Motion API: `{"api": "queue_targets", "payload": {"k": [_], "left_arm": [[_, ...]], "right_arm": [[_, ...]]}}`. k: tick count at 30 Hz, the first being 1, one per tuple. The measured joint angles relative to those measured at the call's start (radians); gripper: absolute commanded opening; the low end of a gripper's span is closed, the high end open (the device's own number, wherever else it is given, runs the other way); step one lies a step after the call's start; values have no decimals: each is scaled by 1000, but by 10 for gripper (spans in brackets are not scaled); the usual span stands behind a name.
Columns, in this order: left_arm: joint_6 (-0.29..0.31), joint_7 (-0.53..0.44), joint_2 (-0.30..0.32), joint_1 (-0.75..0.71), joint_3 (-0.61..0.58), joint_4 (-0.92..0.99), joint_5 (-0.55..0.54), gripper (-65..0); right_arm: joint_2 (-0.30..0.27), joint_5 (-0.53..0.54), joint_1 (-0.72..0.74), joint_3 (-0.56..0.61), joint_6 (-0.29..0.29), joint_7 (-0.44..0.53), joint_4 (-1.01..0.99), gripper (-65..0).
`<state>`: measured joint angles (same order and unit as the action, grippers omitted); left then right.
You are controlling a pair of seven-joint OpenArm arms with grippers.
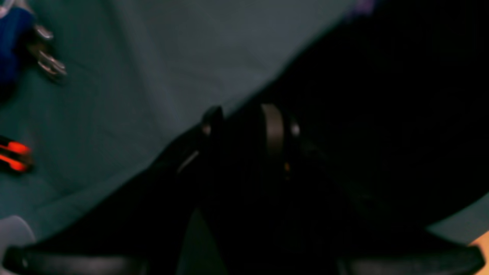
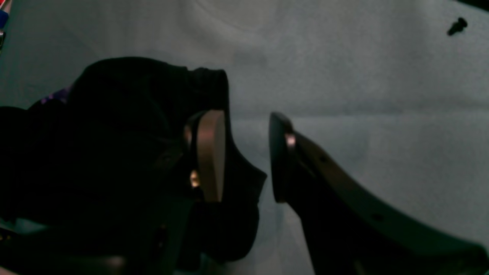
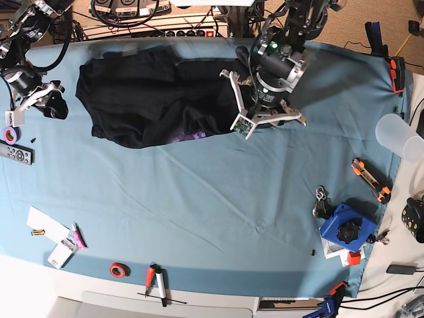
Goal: Layout the t-shirt on the table in an organized manner, then fold the t-shirt properly
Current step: 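Fold the strip end over toward the right gripper with the left gripper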
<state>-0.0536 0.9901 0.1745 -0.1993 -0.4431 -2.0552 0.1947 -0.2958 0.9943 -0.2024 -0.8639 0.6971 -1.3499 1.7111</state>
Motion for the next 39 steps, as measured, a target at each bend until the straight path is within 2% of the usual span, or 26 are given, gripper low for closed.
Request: {"api": "queue_targets", "payload": {"k": [4, 5, 9, 15, 21, 22, 26, 28, 29, 31, 33, 35, 39], "left_arm": [[2, 0, 0, 0, 0, 76, -2, -496], [22, 5, 0, 0, 0, 77, -16, -496], [57, 4, -3, 0, 0, 65, -132, -496], [216, -30, -53, 0, 0, 63, -358, -496], [320, -40, -72, 2, -12, 63, -538, -496], [342, -37, -72, 4, -23, 63, -554, -496], [360, -11, -71, 3, -42, -11, -578, -496], [365, -19, -72, 6, -45, -98, -497, -498], [354, -26, -73, 8, -47, -144, -421, -509], [237, -34, -74, 10, -41, -203, -241, -537], [149, -40, -63, 12, -19, -204, -92, -545], [101, -38, -40, 11, 8, -166, -34, -545], [50, -24, 6, 8, 76, -65, -26, -545]], "right_arm": [[0, -1, 0, 0, 0, 0, 0, -450], [0, -1, 0, 0, 0, 0, 0, -450], [0, -1, 0, 0, 0, 0, 0, -450], [0, -1, 0, 0, 0, 0, 0, -450], [0, -1, 0, 0, 0, 0, 0, -450], [0, -1, 0, 0, 0, 0, 0, -450], [0, -1, 0, 0, 0, 0, 0, -450], [0, -1, 0, 0, 0, 0, 0, -450], [0, -1, 0, 0, 0, 0, 0, -450], [0, -2, 0, 0, 0, 0, 0, -450], [0, -1, 0, 0, 0, 0, 0, -450], [0, 0, 0, 0, 0, 0, 0, -450], [0, -1, 0, 0, 0, 0, 0, -450]]}}
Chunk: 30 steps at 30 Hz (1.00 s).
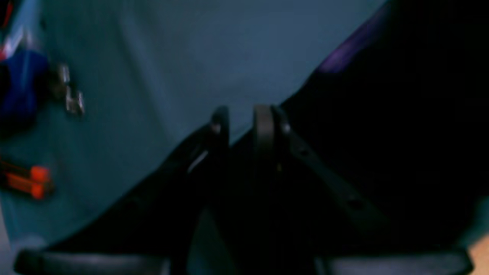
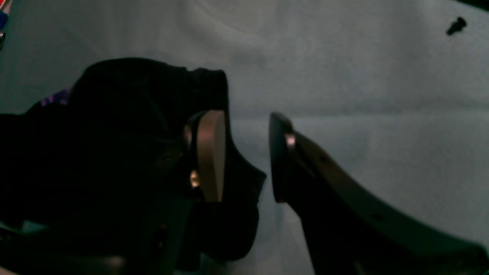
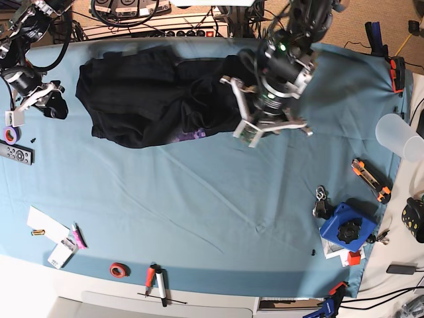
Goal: Layout the t-shirt on the table in an organized manner, then fold the t-shirt properly
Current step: 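Fold the strip end over toward the right gripper with the left gripper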
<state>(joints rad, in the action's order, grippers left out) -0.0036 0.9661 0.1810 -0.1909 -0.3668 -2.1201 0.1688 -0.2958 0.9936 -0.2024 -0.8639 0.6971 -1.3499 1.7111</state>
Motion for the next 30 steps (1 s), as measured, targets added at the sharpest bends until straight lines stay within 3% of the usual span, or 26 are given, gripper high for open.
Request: {"api": "queue_targets", "payload": {"k": [4, 9, 17, 19, 23, 26, 30], "left_arm": [[1, 12, 8, -3, 32, 32, -66, -545], [93, -2, -3, -40, 27, 32, -225, -545], [95, -2, -3, -61, 28, 32, -253, -545], [134, -4, -6, -72, 28, 32, -298, -545], [196, -59, -70, -116, 28, 32, -380, -545], [237, -62, -92, -121, -25, 32, -410, -545], [233, -77, -92, -113, -143, 32, -399, -545]], "right_arm": [[0, 0, 0, 0, 0, 0, 0, -450], [0, 0, 14, 0, 0, 0, 0, -450], [0, 5, 34, 0, 0, 0, 0, -450], [0, 21, 33, 0, 0, 0, 0, -450], [0, 26, 34, 0, 0, 0, 0, -450], [0, 30, 34, 0, 0, 0, 0, -450], [0, 94, 34, 0, 0, 0, 0, -450]]}}
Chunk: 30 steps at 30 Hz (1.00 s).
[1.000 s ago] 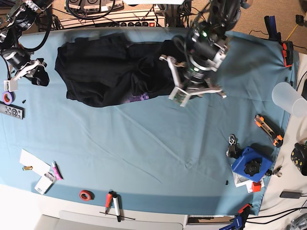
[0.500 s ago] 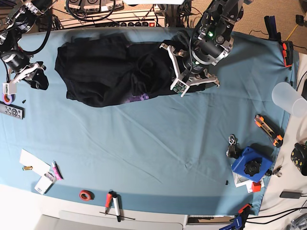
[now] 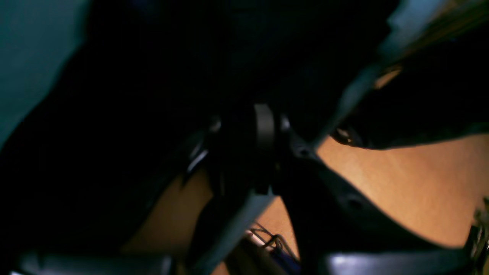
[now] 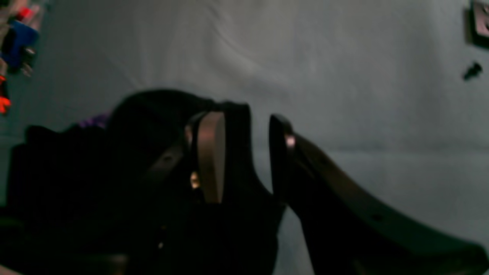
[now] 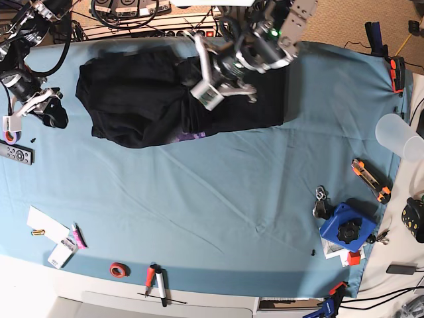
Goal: Layout the t-shirt on the table in an organized manner, then fold the t-shirt properly
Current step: 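Fold the strip end over toward the right gripper with the left gripper, then grasp the other strip end with the right gripper and fold inward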
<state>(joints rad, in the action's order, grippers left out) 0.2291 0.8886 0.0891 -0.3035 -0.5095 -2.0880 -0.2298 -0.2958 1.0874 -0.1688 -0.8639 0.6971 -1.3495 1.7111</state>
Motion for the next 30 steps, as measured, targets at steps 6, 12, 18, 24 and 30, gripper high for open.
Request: {"api": "queue_targets", "payload": {"k": [6, 12, 18, 24, 30], "left_arm": [[-89, 22, 0, 29, -69, 0, 216, -545], [-162, 64, 0, 44, -66, 0, 319, -545], [-162, 73, 3, 44, -66, 0, 320, -545], [-162, 72, 3, 44, -66, 0, 323, -545], [-162, 72, 3, 44, -66, 0, 323, -545]], "right_arm": [[0, 23, 8, 0, 0, 0, 0, -450], [0, 25, 10, 0, 0, -7, 0, -387], [0, -13, 7, 0, 0, -31, 0, -280], [12, -10, 6, 14, 0, -66, -8, -280], [24, 34, 8, 42, 0, -64, -147, -280]]}}
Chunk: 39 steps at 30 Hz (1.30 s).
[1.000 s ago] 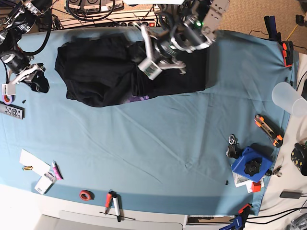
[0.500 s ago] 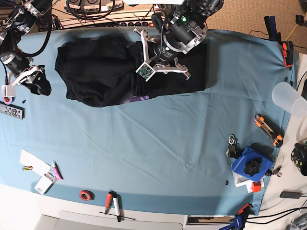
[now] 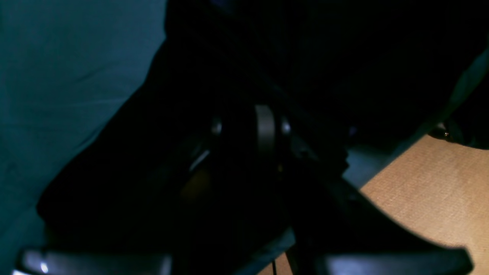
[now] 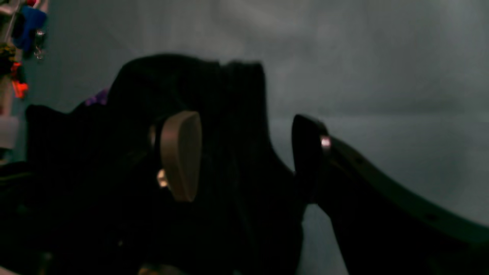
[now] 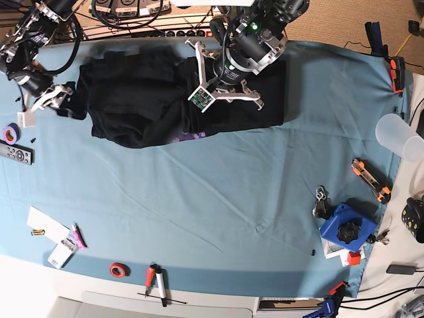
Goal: Layout the t-shirt on the table in an organized manner, then fold the t-shirt properly
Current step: 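Grasp the other strip end with the right gripper and fold inward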
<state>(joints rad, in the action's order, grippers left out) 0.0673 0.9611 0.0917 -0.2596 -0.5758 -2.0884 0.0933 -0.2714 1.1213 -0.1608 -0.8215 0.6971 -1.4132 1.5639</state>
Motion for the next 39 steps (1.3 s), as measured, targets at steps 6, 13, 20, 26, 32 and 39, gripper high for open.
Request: {"api": "queue_targets", "payload": {"k": [6, 13, 20, 26, 32, 39], "left_arm": [[0, 0, 0, 0, 0, 0, 0, -545], [0, -2, 0, 0, 0, 0, 0, -545], [0, -19, 0, 0, 0, 0, 0, -545], [0, -19, 0, 0, 0, 0, 0, -545], [0, -19, 0, 0, 0, 0, 0, -545], [0, -19, 0, 0, 0, 0, 0, -545]], "right_arm": [[0, 32, -1, 32, 0, 0, -83, -280], [0, -39, 0, 121, 0, 2, -83, -281], [-14, -145, 9, 259, -24, 64, -69, -281], [-22, -156, 11, 318, -32, 76, -65, -334], [-11, -167, 12, 325, -39, 63, -67, -650], [-16, -240, 56, 327, -5, 35, -68, -650]]}}
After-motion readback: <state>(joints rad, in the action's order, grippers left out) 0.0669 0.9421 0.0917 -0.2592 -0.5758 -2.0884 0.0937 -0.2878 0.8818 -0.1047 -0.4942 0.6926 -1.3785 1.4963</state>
